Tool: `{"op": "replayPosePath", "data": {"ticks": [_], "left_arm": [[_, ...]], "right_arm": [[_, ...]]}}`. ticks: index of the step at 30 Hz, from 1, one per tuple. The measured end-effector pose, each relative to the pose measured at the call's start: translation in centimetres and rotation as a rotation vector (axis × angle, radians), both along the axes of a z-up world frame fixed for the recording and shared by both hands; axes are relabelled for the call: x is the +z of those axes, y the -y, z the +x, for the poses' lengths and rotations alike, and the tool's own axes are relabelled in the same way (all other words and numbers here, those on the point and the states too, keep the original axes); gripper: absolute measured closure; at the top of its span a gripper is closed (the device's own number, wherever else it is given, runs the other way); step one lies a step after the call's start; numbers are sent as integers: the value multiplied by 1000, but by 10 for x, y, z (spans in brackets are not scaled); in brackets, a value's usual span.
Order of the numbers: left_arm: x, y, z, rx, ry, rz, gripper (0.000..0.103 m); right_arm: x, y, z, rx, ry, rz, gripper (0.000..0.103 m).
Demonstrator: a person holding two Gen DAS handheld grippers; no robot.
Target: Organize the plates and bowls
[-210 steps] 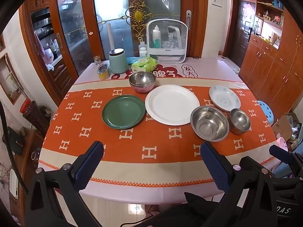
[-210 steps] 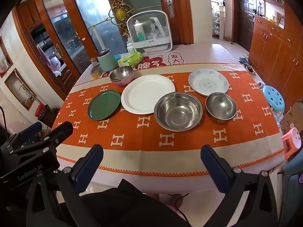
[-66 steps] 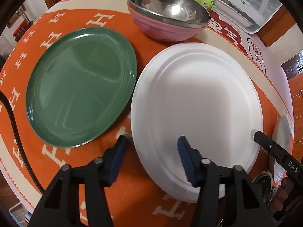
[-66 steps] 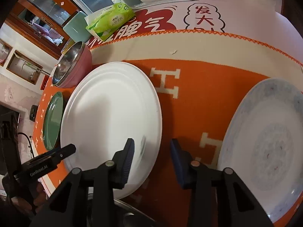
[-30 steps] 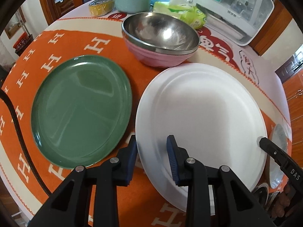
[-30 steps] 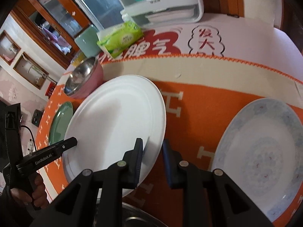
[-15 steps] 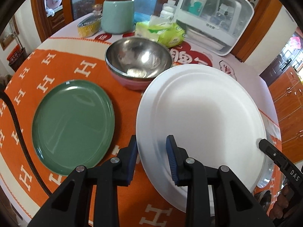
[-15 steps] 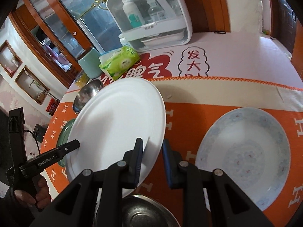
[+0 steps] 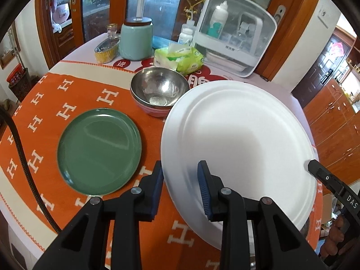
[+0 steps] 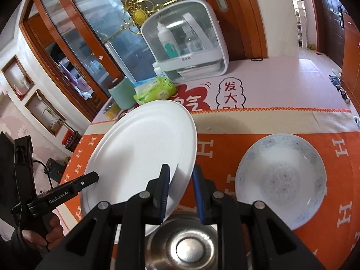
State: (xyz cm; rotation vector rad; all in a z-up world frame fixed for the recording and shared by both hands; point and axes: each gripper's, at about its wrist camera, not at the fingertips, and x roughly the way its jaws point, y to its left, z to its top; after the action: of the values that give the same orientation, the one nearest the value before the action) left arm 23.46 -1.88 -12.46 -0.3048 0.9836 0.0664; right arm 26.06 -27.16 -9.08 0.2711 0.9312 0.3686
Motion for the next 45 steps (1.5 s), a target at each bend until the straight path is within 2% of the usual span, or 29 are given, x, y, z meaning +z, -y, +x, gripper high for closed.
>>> {"op": "replayPosePath", "data": {"ticks": [7,13,24,34,45], "left_arm": [[24,-13,-36,-12,52,-7,74],[43,-24,-72,-59,104,-5,74],[65,-51,-142,-176,160,2,74],[50,-69,-187,-285,122,26,74],[19,-72,-206,-396,58,53,74]], "right_arm": [[25,-11,-39,-4,59,11,82],[43,-23,-80,-27,97,11,82],[53,-53,-171,-132,106,14,82],[43,-79,-238,-232,73,2,80],[-4,-95,-272,-347,-62,-24,80]]}}
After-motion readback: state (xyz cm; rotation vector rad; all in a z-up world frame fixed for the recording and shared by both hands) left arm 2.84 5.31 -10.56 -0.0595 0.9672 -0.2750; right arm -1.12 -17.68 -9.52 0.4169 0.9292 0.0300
